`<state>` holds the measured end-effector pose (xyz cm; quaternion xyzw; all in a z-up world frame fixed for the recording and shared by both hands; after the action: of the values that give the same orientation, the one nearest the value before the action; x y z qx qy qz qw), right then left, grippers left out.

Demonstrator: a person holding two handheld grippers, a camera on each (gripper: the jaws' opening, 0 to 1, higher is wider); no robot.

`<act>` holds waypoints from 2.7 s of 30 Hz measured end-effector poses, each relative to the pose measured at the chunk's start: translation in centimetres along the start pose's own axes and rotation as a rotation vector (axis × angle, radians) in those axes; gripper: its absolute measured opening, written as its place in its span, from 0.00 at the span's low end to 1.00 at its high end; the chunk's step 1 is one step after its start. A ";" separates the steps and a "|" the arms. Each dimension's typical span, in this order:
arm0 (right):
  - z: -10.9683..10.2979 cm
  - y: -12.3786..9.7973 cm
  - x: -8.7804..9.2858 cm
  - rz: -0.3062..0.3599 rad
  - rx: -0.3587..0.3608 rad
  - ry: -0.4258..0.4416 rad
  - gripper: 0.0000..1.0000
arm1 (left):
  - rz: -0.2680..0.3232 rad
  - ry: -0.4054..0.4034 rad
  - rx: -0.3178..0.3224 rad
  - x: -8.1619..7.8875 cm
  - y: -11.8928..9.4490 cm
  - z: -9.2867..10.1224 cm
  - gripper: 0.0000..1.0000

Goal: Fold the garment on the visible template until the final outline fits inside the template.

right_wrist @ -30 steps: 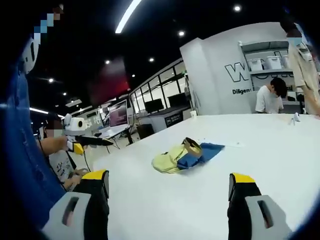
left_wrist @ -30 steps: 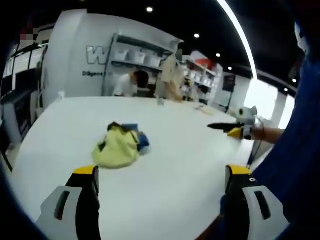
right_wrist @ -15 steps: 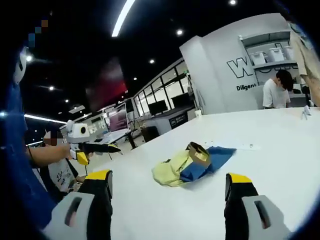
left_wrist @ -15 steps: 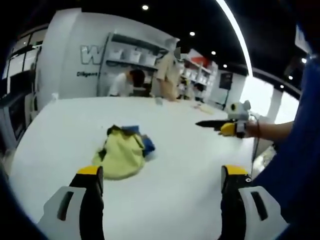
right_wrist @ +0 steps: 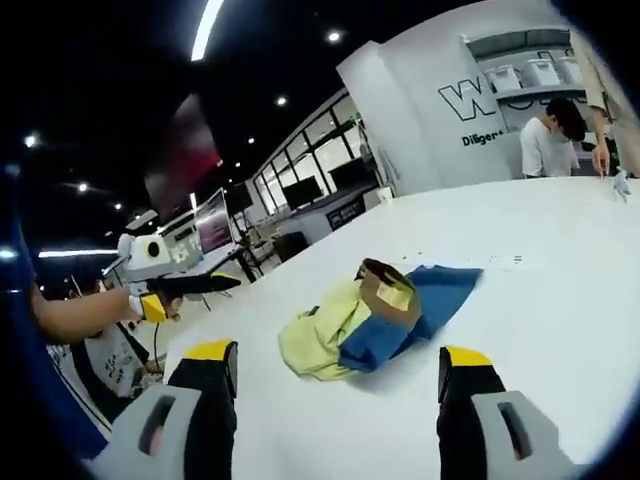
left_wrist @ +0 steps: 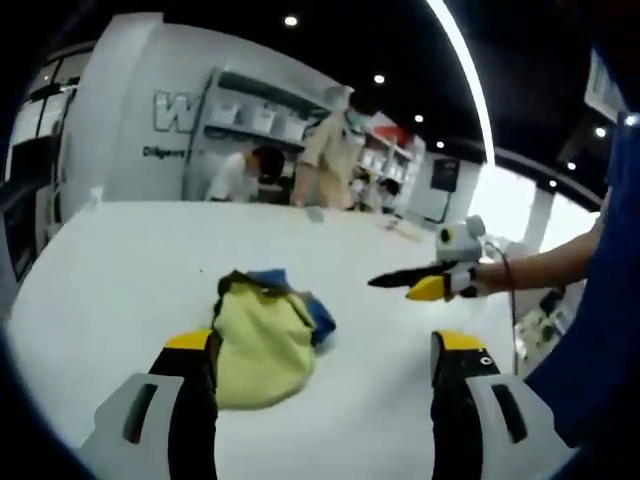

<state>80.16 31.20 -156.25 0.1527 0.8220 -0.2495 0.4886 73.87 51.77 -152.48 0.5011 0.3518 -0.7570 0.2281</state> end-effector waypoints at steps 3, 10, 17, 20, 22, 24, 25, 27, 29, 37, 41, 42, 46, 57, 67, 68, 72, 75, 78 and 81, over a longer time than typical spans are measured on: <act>0.5 1.9 1.2 -0.050 -0.001 0.035 0.76 | -0.009 -0.006 0.011 0.4 0.9 -1.3 0.81; 1.1 5.7 3.3 -0.104 -0.028 0.155 0.65 | -0.013 -0.020 0.008 1.0 1.6 -3.7 0.78; 1.2 7.7 3.6 -0.103 -0.016 0.186 0.52 | 0.005 -0.020 0.033 0.7 1.3 -4.0 0.78; 1.4 8.6 3.7 -0.095 -0.007 0.238 0.47 | 0.002 -0.023 0.041 0.9 1.0 -4.4 0.79; 1.2 8.7 2.9 -0.044 0.006 0.273 0.37 | -0.001 -0.020 0.045 0.9 0.8 -4.4 0.79; 1.4 8.7 2.0 0.024 0.003 0.317 0.31 | 0.002 -0.020 0.050 0.9 0.6 -4.5 0.79; 1.6 8.6 1.7 0.041 0.003 0.327 0.27 | 0.002 -0.020 0.053 0.9 0.6 -4.5 0.79; 1.9 8.4 1.5 0.061 0.007 0.346 0.17 | 0.002 -0.021 0.059 0.9 0.6 -4.3 0.79; 2.0 8.1 1.9 0.027 0.014 0.338 0.11 | -0.004 -0.018 0.065 1.1 0.7 -4.2 0.80; 2.6 7.6 2.4 -0.010 0.017 0.356 0.00 | -0.012 -0.019 0.077 1.4 1.0 -3.5 0.80; 2.6 7.4 2.2 -0.018 0.017 0.355 0.00 | -0.015 -0.016 0.079 1.5 1.1 -2.8 0.79; 2.6 7.3 2.0 -0.012 0.018 0.349 0.00 | -0.014 -0.015 0.080 1.4 1.1 -2.9 0.79; 2.9 5.8 0.3 0.002 0.021 0.284 0.00 | -0.022 -0.012 0.081 1.6 1.2 -2.8 0.79; 1.9 0.1 -3.2 -0.103 -0.037 -0.018 0.00 | -0.020 -0.021 0.090 1.8 2.4 -1.8 0.78; -1.3 -7.9 -3.7 -0.364 -0.162 -0.324 0.00 | -0.044 -0.010 0.179 1.6 6.4 1.7 0.73; -1.4 -8.4 -3.7 -0.376 -0.164 -0.339 0.00 | -0.046 -0.009 0.187 1.6 6.7 1.9 0.72; -2.1 -10.5 -3.9 -0.415 -0.172 -0.389 0.00 | -0.059 0.004 0.230 1.5 9.3 3.7 0.71; -2.2 -11.8 -4.4 -0.444 -0.169 -0.421 0.00 | -0.060 0.011 0.245 1.2 10.6 4.7 0.69; -2.1 -13.0 -5.2 -0.460 -0.167 -0.455 0.00 | -0.051 0.011 0.251 0.8 11.7 5.2 0.67; -2.3 -13.3 -5.6 -0.468 -0.165 -0.474 0.00 | -0.045 0.010 0.251 0.7 12.1 5.5 0.65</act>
<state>74.60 21.37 -146.94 -0.1424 0.7158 -0.3160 0.6062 78.79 39.76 -155.48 0.5212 0.2668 -0.7976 0.1448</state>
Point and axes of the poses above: the point that each gripper's makers call its tool centre point, and the gripper's own axes: y roughly forward along the fingers, z roughly to its right, x roughly out of its underside, the point moved 3 cm from there along -y, roughly backward along the fingers, and after that the axes turned 2 degrees about -x, right-handed, at the moved point
